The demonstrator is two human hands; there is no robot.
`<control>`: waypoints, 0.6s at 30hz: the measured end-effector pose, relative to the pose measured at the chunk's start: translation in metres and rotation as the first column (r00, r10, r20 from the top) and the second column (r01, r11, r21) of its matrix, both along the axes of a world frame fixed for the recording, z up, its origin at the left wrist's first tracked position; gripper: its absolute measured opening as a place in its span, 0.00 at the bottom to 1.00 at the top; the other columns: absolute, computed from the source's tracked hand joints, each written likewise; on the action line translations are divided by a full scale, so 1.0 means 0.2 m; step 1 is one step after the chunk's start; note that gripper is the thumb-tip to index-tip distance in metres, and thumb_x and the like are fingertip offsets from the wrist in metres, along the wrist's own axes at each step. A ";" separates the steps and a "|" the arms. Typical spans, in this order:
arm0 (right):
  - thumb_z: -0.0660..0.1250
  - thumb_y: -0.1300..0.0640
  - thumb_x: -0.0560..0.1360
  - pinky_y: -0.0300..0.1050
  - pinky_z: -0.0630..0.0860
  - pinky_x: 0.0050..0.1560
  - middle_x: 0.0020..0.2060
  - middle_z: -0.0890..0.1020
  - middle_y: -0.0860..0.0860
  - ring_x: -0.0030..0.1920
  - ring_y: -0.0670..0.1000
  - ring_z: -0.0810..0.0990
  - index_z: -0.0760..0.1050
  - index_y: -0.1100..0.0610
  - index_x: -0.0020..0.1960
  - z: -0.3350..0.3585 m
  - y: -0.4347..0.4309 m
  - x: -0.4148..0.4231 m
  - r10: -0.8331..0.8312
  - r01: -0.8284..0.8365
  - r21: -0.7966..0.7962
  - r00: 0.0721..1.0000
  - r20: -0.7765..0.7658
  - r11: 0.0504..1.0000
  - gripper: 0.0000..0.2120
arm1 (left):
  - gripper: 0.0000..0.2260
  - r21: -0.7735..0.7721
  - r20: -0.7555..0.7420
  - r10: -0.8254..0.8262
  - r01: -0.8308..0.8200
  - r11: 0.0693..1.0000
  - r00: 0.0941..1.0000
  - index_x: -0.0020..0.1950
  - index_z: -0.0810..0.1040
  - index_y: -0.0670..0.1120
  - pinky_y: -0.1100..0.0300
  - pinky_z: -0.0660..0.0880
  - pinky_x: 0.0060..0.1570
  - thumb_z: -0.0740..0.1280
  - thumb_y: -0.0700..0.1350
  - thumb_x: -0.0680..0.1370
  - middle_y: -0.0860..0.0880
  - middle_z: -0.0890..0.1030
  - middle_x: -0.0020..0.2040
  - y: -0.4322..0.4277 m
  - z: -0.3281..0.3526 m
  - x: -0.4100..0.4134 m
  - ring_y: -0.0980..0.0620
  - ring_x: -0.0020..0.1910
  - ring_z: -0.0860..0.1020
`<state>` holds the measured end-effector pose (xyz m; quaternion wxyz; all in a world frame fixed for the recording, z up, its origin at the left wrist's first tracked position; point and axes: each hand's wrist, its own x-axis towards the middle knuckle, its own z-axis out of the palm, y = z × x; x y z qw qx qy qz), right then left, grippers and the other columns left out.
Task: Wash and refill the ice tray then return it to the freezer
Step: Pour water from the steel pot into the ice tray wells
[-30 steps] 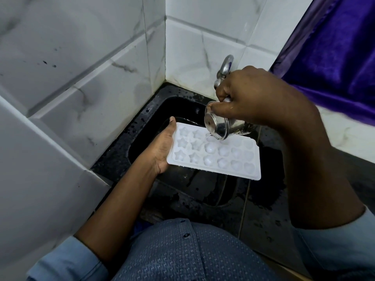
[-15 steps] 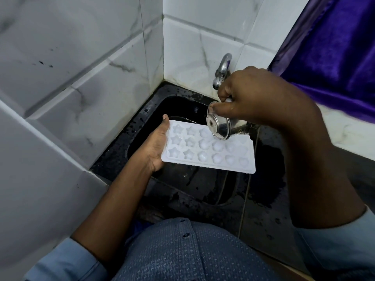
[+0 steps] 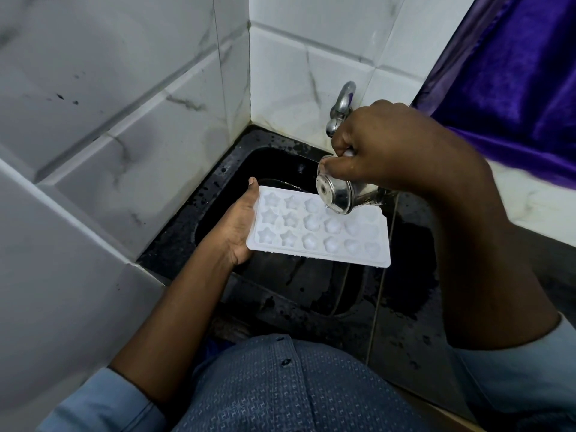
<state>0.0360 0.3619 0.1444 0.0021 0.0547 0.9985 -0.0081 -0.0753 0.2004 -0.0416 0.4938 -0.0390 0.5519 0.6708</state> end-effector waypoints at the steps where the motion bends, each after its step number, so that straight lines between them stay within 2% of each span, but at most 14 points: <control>1: 0.68 0.47 0.76 0.49 0.68 0.35 0.28 0.73 0.54 0.33 0.58 0.74 0.67 0.56 0.30 0.00 0.00 0.00 0.002 -0.002 0.005 1.000 0.003 1.000 0.21 | 0.36 0.001 0.001 -0.002 0.002 1.000 1.000 0.68 0.82 0.43 0.46 0.85 0.47 0.52 0.70 0.83 0.40 0.87 0.59 0.00 0.00 0.00 0.40 0.56 0.87; 5: 0.68 0.47 0.76 0.50 0.69 0.35 0.29 0.73 0.56 0.33 0.59 0.74 0.67 0.57 0.30 0.00 0.00 0.00 0.006 -0.006 0.009 1.000 0.006 1.000 0.21 | 0.36 0.001 -0.008 -0.001 0.001 1.000 1.000 0.68 0.81 0.43 0.45 0.84 0.51 0.52 0.71 0.83 0.40 0.87 0.60 0.00 0.00 0.00 0.40 0.58 0.87; 9: 0.68 0.46 0.77 0.48 0.65 0.34 0.30 0.74 0.56 0.33 0.57 0.73 0.66 0.54 0.30 0.00 -0.01 0.00 0.014 -0.014 0.010 1.000 0.017 1.000 0.22 | 0.35 0.006 -0.022 0.000 0.000 1.000 1.000 0.67 0.82 0.44 0.42 0.81 0.57 0.51 0.70 0.84 0.40 0.86 0.61 0.01 0.00 0.01 0.40 0.58 0.86; 18: 0.68 0.47 0.77 0.47 0.63 0.34 0.28 0.73 0.54 0.33 0.57 0.72 0.66 0.56 0.30 0.00 -0.02 -0.01 0.006 -0.007 0.019 1.000 0.021 1.000 0.22 | 0.34 0.008 -0.026 0.012 -0.011 1.000 1.000 0.66 0.82 0.44 0.43 0.82 0.55 0.51 0.70 0.84 0.40 0.87 0.60 0.01 0.00 0.00 0.40 0.57 0.87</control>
